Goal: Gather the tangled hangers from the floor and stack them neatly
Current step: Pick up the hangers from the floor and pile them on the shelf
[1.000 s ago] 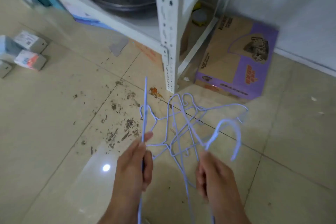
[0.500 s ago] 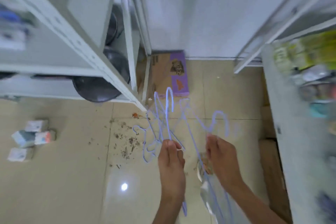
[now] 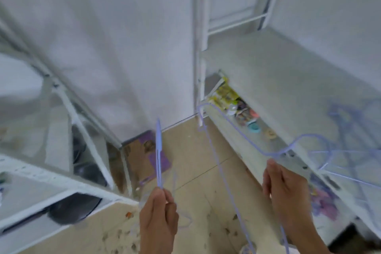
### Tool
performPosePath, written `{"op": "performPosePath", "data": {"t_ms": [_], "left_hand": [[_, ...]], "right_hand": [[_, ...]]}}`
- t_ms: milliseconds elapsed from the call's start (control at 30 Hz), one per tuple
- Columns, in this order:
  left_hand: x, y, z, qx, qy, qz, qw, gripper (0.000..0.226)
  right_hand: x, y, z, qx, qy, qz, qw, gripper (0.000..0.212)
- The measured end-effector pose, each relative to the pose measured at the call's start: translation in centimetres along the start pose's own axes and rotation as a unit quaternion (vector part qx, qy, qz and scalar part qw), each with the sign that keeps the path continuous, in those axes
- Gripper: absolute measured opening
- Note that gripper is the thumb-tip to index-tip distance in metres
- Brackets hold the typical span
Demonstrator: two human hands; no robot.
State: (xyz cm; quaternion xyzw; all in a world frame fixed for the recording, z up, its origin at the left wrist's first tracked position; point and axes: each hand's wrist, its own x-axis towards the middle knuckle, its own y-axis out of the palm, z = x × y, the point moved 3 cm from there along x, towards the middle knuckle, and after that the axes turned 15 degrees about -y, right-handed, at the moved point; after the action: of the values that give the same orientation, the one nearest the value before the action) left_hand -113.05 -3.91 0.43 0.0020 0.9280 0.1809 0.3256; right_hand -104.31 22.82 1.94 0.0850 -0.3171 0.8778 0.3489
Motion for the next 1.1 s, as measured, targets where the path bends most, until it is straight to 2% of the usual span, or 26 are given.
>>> {"op": "performPosePath", "data": {"t_ms": [67, 167, 267, 400, 567, 633, 667, 733, 767, 867, 967, 1033, 1100], "left_hand": [[-1.2, 4.4, 0.5, 0.071, 0.033, 0.049, 0.996, 0.040], [-3.4, 11.7, 1.4, 0.180, 0.110, 0.140, 0.967, 0.041], [-5.1, 18.4, 3.6, 0.204, 0.107, 0.184, 0.955, 0.045], [-5.6, 25.0, 7.7, 0.301, 0.095, 0.199, 0.928, 0.045], [-5.9, 31.3, 11.4, 0.442, 0.195, 0.203, 0.852, 0.039], [-5.5, 33.7, 12.1, 0.493, 0.254, 0.192, 0.809, 0.036], [-5.2, 35.0, 12.4, 0.518, 0.281, 0.188, 0.786, 0.033], [-4.4, 37.9, 12.8, 0.564, 0.347, 0.184, 0.726, 0.028], [-4.0, 39.5, 13.1, 0.581, 0.389, 0.185, 0.690, 0.024], [-2.2, 44.6, 14.7, 0.626, 0.488, 0.204, 0.573, 0.013], [-0.1, 48.4, 17.4, 0.671, 0.535, 0.234, 0.457, 0.013], [1.6, 50.1, 19.4, 0.687, 0.550, 0.257, 0.400, 0.014], [3.4, 51.5, 21.4, 0.707, 0.540, 0.281, 0.361, 0.016]], "right_hand": [[-0.1, -4.1, -0.7, -0.005, 0.025, -0.059, 0.998, 0.059], [0.1, -9.8, -2.4, 0.004, 0.062, -0.129, 0.990, 0.056], [0.2, -15.0, -5.5, 0.058, 0.132, -0.203, 0.969, 0.054], [-0.3, -19.4, -9.8, 0.107, 0.193, -0.251, 0.943, 0.057], [-1.8, -22.8, -15.1, 0.184, 0.229, -0.314, 0.903, 0.052], [-2.0, -23.9, -17.4, 0.230, 0.267, -0.360, 0.864, 0.048], [-2.0, -24.4, -18.6, 0.279, 0.290, -0.390, 0.828, 0.045], [-1.5, -25.0, -21.2, 0.361, 0.319, -0.432, 0.763, 0.041], [-1.1, -25.3, -22.3, 0.372, 0.326, -0.438, 0.751, 0.041], [0.3, -26.2, -25.0, 0.334, 0.348, -0.450, 0.752, 0.043], [1.6, -27.0, -26.7, 0.280, 0.373, -0.457, 0.757, 0.042], [2.1, -27.2, -27.7, 0.242, 0.394, -0.448, 0.765, 0.037], [1.8, -27.3, -28.6, 0.203, 0.423, -0.453, 0.758, 0.032]]}}
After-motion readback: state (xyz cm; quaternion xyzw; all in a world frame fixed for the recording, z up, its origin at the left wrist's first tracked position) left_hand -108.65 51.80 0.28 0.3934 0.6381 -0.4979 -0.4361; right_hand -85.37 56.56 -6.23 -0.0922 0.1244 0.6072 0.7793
